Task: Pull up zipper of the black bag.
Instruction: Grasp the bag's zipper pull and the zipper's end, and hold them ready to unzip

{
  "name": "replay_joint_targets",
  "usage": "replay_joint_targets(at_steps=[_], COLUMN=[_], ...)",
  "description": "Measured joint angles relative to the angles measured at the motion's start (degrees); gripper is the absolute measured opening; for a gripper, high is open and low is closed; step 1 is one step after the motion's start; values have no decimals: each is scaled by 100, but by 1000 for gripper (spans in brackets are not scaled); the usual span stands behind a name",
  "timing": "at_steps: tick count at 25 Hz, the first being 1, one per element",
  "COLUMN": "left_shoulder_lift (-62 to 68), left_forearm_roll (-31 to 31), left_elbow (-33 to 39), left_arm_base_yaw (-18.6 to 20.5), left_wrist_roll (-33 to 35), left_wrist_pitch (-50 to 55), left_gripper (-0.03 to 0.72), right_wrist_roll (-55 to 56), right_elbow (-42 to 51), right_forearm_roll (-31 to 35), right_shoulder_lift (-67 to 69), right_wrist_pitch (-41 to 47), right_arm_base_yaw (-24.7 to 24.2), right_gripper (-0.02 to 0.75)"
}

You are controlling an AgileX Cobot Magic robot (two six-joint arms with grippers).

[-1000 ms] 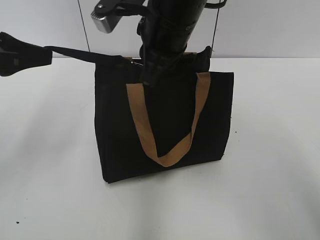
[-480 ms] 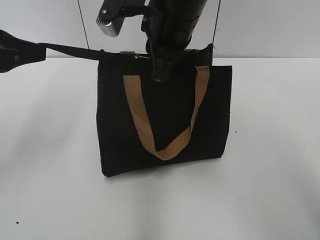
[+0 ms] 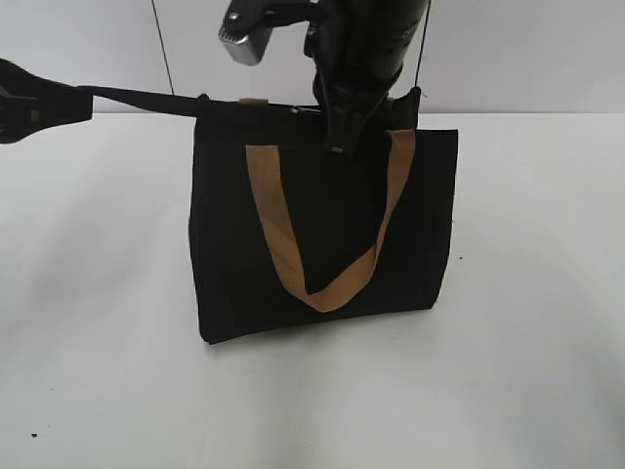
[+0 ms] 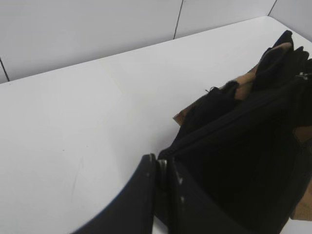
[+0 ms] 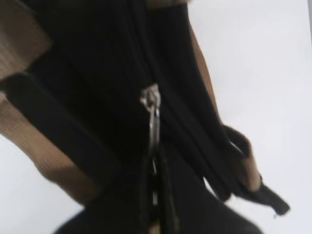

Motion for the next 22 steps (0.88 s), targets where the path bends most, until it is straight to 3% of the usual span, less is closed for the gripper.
replay_joint_targets(at_steps=[14,22], left_shoulder_lift=[0,1], left_forearm_roll=[-11,0], left_elbow=[0,0], left_arm_base_yaw=[-12,-4], left_wrist_roll=[0,0], left_wrist_pitch=[-57,16], left_gripper=[32,32], right_wrist_roll=[0,25], right_elbow=[215,810], right_forearm_roll=[214,-75], right_shoulder_lift=[-250,-509], right_wrist_pitch=[262,294], right_arm_base_yaw=[-555,-863], right_gripper=[-8,-8])
